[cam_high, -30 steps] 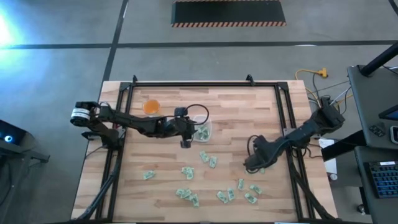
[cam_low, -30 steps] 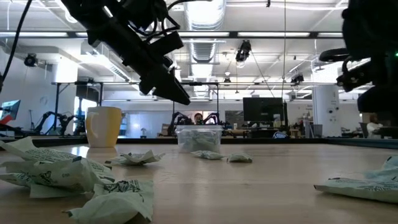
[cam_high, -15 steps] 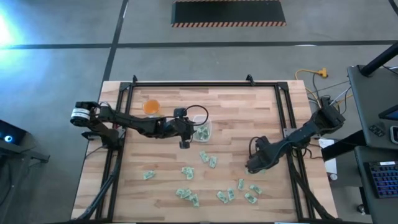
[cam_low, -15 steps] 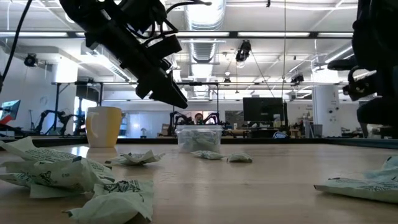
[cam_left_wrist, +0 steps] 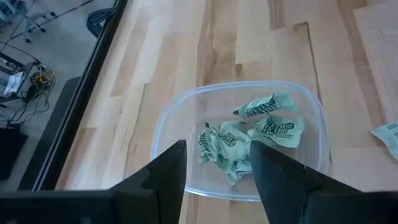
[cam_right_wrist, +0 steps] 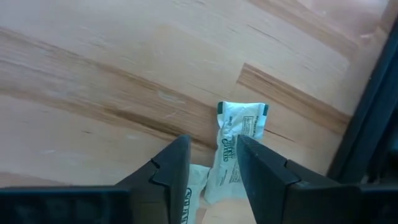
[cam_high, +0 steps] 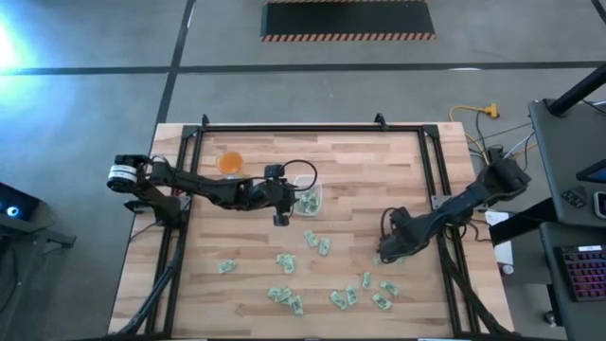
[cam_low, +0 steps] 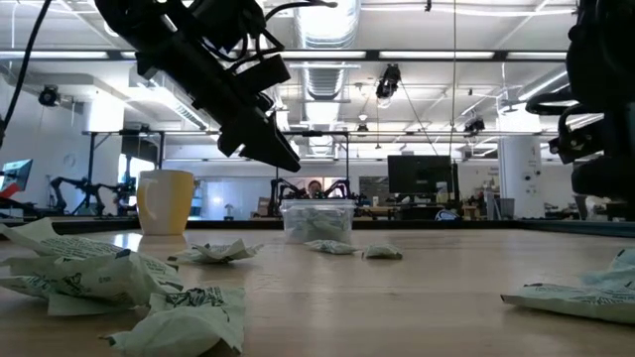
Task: Pick and place Stevia / Truvia into bins
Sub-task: Put the stevia packet into the bin
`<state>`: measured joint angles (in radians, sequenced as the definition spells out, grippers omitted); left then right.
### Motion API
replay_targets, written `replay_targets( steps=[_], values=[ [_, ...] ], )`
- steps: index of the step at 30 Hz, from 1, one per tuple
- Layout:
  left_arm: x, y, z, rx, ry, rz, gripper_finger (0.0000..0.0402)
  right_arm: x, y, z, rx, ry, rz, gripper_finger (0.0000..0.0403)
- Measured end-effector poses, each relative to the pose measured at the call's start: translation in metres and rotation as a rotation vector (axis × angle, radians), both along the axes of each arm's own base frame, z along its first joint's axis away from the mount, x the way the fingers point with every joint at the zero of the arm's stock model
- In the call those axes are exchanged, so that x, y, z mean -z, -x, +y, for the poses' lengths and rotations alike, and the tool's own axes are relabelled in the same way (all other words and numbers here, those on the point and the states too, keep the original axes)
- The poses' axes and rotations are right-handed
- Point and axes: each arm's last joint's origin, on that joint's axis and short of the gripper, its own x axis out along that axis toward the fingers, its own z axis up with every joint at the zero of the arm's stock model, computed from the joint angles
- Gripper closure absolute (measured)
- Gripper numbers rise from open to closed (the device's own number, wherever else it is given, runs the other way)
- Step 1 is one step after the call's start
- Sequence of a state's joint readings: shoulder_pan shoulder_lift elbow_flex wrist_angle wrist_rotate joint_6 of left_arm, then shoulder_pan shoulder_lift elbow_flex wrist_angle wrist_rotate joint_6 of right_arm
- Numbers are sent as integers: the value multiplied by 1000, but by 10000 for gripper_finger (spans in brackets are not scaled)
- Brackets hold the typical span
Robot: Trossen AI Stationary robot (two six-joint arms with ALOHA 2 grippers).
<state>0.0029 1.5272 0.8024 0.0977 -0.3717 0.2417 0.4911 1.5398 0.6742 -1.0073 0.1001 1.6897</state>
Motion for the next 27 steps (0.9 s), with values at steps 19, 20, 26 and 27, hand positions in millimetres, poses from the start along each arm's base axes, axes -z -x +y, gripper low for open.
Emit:
replay_targets(
  steps=[19,20,26,27],
  values=[
    [2,1,0,-1,0,7,241,-7,-3,1,-163,-92,-174,349],
    [2,1,0,-1,0,7,241,-8,-5,2,-178,-95,-190,351],
    [1,1,0,-1,0,4,241,-9,-10,4,-285,-106,-218,367],
    [1,1,0,-1,0,4,241,-9,-10,4,-296,-106,-217,372]
  ],
)
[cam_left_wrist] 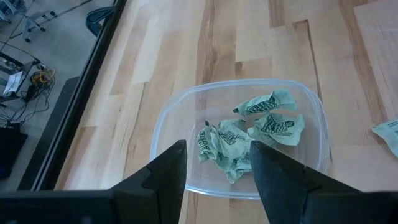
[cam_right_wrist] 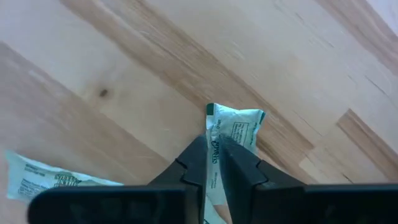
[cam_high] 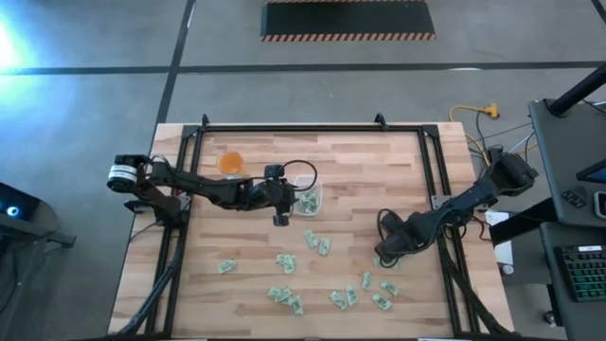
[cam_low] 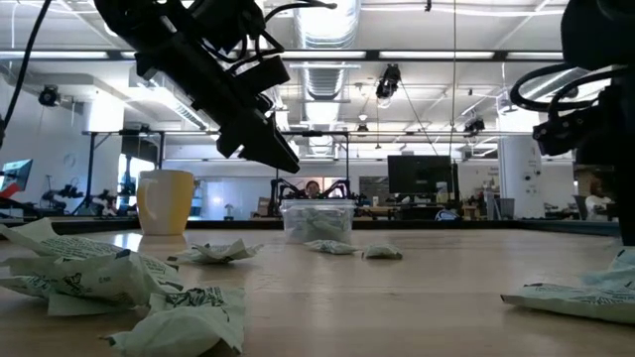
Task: Pick and place Stevia / Truvia into bins
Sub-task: Put the stevia packet into the bin
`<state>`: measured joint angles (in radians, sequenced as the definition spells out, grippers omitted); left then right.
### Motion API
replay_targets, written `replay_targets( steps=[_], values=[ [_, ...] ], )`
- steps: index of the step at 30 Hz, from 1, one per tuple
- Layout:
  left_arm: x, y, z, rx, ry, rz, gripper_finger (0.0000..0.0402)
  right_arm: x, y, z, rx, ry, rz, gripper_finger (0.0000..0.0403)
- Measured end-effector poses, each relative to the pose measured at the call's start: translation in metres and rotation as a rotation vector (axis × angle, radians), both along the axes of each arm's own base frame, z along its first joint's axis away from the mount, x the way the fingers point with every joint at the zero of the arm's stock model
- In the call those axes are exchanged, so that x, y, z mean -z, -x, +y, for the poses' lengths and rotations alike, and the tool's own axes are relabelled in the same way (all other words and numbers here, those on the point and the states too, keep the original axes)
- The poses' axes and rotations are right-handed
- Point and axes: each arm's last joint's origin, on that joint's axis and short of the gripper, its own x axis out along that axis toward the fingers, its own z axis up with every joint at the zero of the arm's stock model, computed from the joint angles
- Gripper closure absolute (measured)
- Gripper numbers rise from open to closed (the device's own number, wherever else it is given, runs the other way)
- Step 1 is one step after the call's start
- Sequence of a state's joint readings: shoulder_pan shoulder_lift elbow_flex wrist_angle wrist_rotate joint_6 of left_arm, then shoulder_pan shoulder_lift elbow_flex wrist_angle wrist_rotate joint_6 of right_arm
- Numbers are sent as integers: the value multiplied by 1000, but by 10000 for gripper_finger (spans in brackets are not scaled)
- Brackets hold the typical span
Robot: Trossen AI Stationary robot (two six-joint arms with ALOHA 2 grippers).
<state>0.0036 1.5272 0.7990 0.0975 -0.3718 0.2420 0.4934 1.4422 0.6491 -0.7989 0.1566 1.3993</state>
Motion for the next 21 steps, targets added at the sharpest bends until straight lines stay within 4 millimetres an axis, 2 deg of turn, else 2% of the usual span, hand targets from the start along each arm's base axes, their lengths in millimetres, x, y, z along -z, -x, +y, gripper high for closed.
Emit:
replay_targets(
  steps=[3,11,15,21],
  values=[
    [0,0,0,0,0,0,241,0,-1,0,-41,2,-4,390],
    [-2,-1,0,0,0,-5,241,-3,-13,4,-218,46,-115,394],
    [-2,-1,0,0,0,-5,241,-17,-25,7,-343,147,-183,394],
    [-2,-1,0,0,1,-6,241,-50,-48,13,-533,371,-285,394]
  ],
)
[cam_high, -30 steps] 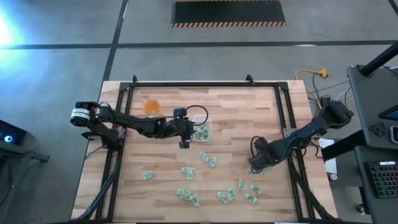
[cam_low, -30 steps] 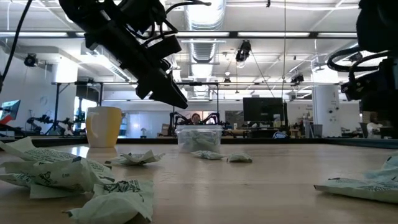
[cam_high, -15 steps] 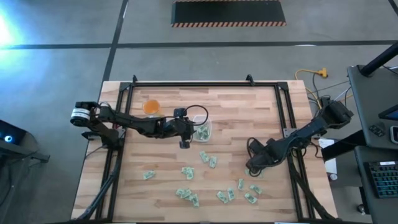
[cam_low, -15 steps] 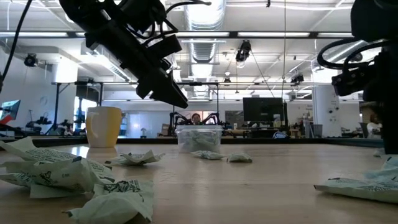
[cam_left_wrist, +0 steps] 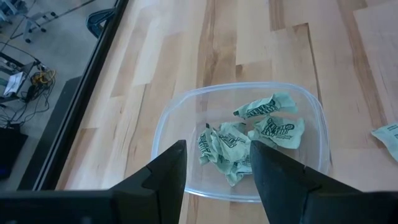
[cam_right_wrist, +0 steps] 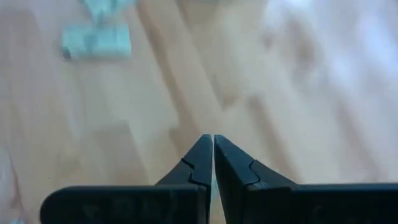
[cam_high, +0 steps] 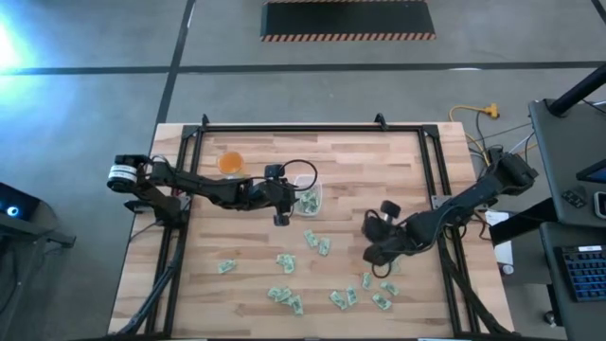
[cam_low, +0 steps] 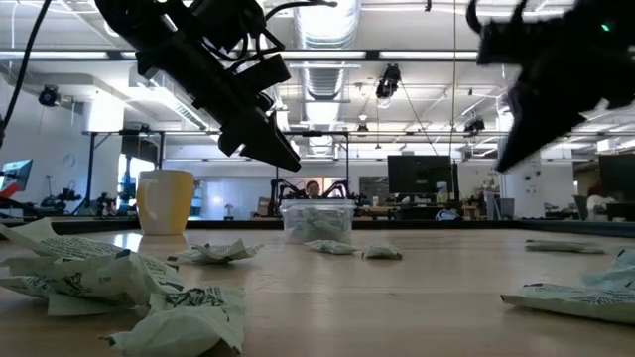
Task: Pick and place Stevia / Truvia into bins
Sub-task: Put the stevia packet into the bin
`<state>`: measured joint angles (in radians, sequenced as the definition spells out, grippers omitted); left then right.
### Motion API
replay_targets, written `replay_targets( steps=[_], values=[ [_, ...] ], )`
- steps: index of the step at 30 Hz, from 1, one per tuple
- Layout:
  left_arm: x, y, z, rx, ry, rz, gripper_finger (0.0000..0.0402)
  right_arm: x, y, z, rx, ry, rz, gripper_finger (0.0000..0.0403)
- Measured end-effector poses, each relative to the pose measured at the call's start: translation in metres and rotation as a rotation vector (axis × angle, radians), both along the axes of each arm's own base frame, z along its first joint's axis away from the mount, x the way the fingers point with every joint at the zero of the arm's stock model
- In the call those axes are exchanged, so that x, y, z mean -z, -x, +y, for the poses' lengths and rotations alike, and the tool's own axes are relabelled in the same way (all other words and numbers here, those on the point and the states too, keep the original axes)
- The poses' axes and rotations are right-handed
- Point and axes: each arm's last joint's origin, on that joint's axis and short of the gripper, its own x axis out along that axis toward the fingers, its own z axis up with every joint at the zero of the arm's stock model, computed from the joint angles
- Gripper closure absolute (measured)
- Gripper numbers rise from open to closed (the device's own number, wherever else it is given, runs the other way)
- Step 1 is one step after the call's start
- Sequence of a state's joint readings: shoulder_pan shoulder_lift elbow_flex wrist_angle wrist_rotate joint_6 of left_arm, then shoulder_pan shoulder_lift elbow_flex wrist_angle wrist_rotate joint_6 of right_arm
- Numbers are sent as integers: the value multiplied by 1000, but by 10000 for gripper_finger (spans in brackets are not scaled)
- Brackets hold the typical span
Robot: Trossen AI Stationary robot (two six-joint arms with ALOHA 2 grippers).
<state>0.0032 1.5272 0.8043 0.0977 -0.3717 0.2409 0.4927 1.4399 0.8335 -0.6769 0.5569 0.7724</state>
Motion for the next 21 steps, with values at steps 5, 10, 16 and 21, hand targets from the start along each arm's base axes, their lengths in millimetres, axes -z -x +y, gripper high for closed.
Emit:
replay_targets(
  steps=[5,10,16,21],
  values=[
    [1,1,0,-13,18,-3,241,-16,-9,-2,28,12,-37,394],
    [3,2,0,-15,20,3,241,-5,-3,-10,112,-115,59,393],
    [3,2,0,-15,20,2,241,11,5,-17,215,-185,97,359],
    [3,2,0,-14,20,0,241,18,6,-17,222,-205,74,313]
  ],
)
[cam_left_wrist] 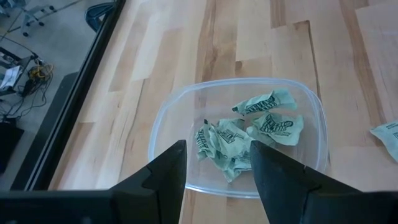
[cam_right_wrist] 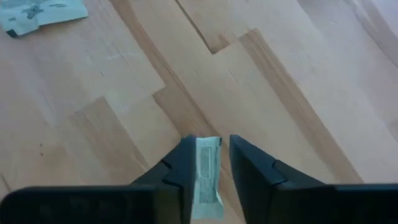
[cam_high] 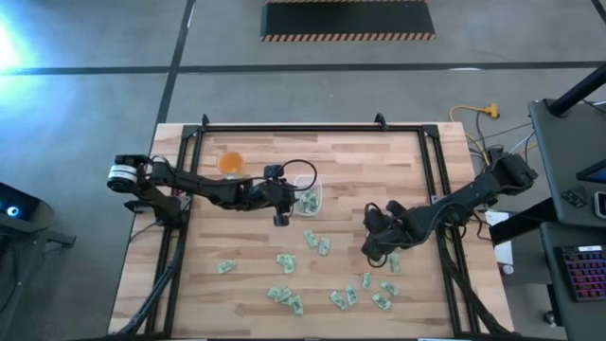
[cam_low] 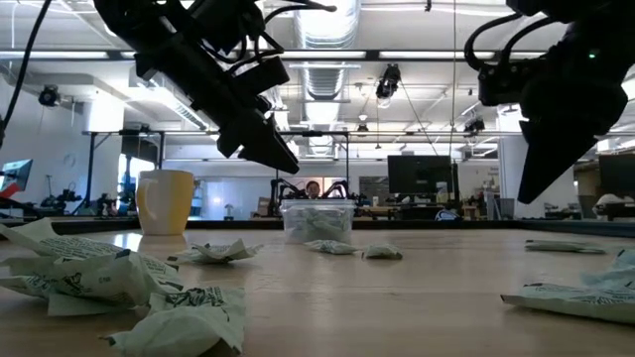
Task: Pick and place Stevia / Truvia into bins
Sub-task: Put the stevia packet into the bin
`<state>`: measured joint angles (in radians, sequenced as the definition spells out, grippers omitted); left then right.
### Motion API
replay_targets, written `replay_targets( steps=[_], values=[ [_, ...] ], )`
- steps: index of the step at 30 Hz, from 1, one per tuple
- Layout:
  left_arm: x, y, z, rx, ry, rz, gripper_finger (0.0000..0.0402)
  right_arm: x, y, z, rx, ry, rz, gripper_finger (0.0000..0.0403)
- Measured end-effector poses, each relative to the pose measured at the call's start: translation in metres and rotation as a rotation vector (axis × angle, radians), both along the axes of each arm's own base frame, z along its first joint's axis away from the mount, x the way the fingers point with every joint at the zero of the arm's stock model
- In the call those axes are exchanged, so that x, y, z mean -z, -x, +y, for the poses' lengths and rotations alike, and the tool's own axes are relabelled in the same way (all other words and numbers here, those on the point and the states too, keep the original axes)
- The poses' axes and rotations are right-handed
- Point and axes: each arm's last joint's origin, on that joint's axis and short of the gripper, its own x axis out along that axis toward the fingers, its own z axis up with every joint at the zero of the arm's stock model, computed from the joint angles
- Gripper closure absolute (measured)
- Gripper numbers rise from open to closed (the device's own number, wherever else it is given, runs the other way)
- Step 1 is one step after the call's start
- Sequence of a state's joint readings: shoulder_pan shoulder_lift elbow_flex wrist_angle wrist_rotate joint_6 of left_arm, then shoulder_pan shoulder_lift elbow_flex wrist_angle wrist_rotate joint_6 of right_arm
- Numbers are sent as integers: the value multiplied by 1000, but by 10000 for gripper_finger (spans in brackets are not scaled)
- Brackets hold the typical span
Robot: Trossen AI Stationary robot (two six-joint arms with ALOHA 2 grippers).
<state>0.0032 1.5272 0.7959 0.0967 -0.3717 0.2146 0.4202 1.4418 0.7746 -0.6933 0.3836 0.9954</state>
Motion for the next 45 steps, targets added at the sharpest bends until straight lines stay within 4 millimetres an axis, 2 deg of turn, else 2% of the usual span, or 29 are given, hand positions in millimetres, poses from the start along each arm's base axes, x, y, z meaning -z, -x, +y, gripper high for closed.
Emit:
replay_targets(
  steps=[7,14,31,38,41,45],
  values=[
    [-1,-1,0,0,0,-4,241,6,2,-1,5,-4,-8,255],
    [-2,-1,0,-1,0,-12,241,23,9,-4,35,-47,-16,223],
    [-7,-4,0,-2,2,-43,241,41,19,-8,76,-89,-26,214],
    [-8,-5,0,-1,2,-53,241,45,22,-9,83,-85,-30,234],
    [-8,-5,0,-1,2,-53,241,45,23,-9,65,-77,-23,265],
    [-8,-5,0,-1,2,-53,241,44,21,-9,23,-69,-21,325]
  ],
)
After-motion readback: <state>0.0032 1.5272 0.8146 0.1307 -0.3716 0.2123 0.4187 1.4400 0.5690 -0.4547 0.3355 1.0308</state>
